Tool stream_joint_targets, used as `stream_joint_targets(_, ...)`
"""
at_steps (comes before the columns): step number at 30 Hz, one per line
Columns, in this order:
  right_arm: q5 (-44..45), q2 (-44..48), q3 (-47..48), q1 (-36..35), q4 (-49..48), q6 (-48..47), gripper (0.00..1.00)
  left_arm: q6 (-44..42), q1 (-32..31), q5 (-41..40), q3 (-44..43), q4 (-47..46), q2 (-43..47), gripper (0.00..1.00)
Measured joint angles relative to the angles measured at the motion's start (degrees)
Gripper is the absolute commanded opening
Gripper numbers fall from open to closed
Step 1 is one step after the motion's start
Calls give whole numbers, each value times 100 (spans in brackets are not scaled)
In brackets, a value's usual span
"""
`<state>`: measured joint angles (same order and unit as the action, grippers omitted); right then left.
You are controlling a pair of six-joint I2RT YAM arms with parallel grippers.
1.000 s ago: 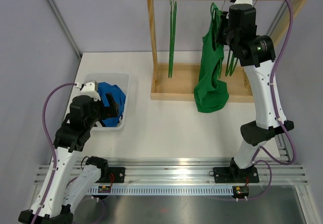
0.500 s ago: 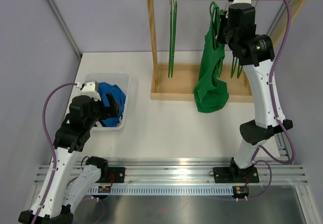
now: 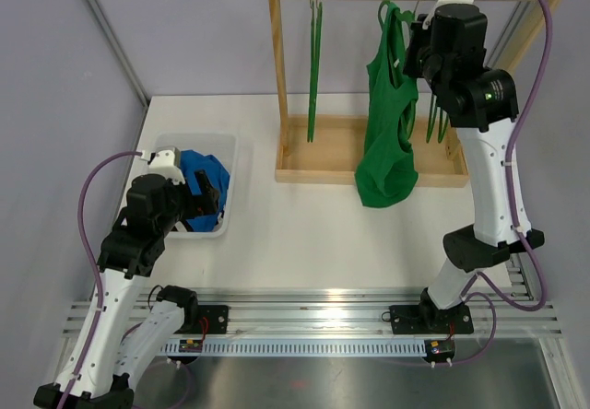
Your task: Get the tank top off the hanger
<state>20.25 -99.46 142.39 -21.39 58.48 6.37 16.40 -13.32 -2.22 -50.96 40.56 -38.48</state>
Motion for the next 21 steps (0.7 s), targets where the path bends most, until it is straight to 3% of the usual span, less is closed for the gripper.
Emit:
stream_joint_targets(10,-273,525,-101,0,-79,-7,0,0,-11,350,0,-59,68,99)
stream_joint_targets(16,-804,1445,-1322,0,-332,57,0,232,-258,579,-107,-190,142,99)
stream_joint_targets(21,-1344,2361,-2452,0,-459,155,0,579,-1084,546,-544,-439,39,99)
